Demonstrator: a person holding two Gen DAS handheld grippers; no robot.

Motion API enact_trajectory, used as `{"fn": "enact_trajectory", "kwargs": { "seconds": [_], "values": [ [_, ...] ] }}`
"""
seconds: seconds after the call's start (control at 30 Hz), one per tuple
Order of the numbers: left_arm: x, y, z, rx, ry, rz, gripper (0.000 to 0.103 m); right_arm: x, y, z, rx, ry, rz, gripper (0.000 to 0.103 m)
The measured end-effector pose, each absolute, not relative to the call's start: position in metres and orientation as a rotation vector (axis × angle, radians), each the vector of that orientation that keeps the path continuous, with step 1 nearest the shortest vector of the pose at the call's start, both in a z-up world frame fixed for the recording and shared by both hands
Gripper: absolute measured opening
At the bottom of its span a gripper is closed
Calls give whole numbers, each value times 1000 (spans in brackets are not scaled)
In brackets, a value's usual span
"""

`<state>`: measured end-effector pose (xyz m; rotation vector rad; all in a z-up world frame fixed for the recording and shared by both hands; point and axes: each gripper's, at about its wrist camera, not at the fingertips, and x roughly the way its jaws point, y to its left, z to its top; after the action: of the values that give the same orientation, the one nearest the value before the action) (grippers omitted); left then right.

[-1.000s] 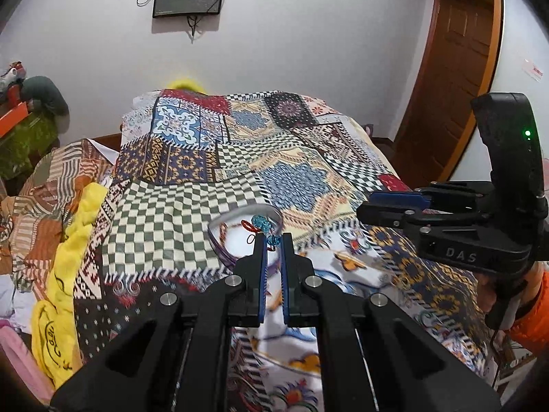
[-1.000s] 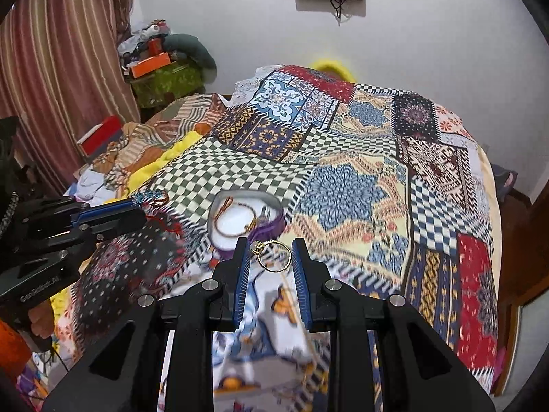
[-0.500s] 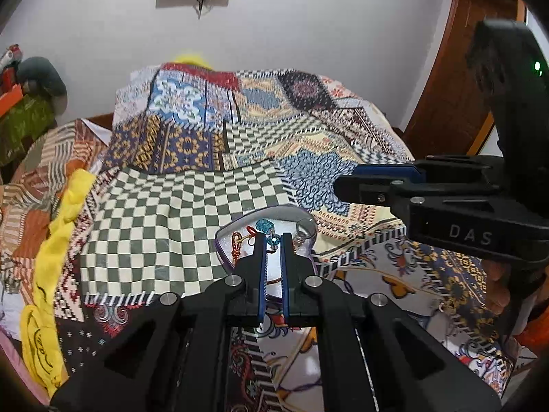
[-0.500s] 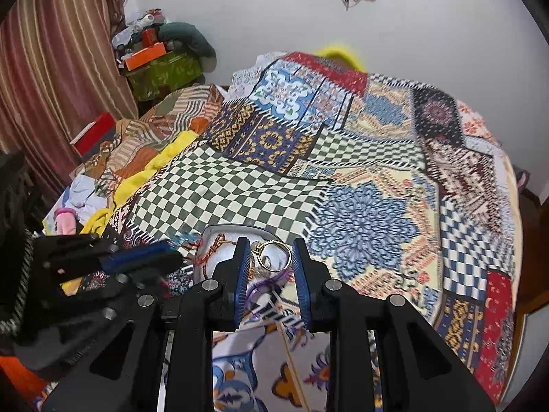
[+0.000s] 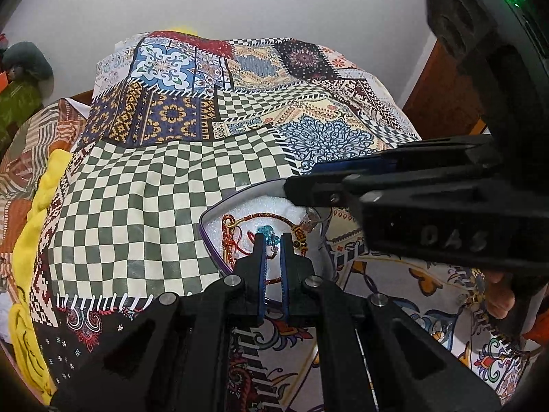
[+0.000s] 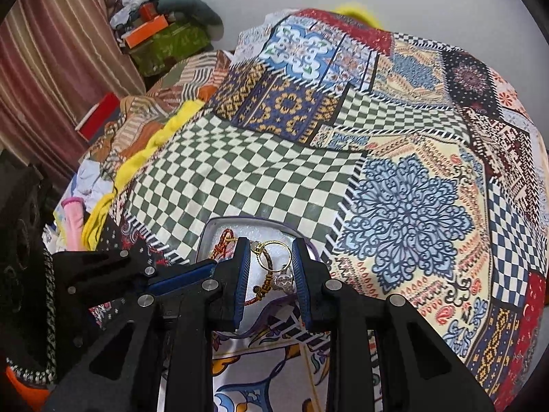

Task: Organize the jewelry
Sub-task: 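Lower both held items into the heart tin and open both tools, then withdraw both tools and reach the right tool to a gold ring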

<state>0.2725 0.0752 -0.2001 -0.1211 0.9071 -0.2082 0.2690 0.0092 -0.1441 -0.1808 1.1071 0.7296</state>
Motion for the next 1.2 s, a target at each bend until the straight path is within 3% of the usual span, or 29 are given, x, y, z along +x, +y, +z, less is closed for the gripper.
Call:
{"fn": "enact_trajectory", "kwargs": {
  "seconds": [0.33, 0.63, 0.7, 0.87, 1.03, 1.2],
  "values": [
    [266, 77, -195, -99, 913, -198, 6, 273, 18, -157, -166, 1179, 740, 23],
    [250, 84, -173, -117, 894, -161, 8, 257, 8, -130, -193, 1115, 703, 23],
    [245, 84, -167, -117, 885, -151, 11, 247, 4, -118, -218, 1075, 688, 23],
    [228, 82, -147, -110, 859, -135, 18, 221, -8, -92, -258, 980, 657, 40],
    [205, 79, -123, -95, 828, -109, 34, 192, -24, -70, -268, 901, 634, 40],
    [178, 72, -100, -81, 798, -114, 35, 165, -40, -56, -267, 851, 623, 41]
  ]
}}
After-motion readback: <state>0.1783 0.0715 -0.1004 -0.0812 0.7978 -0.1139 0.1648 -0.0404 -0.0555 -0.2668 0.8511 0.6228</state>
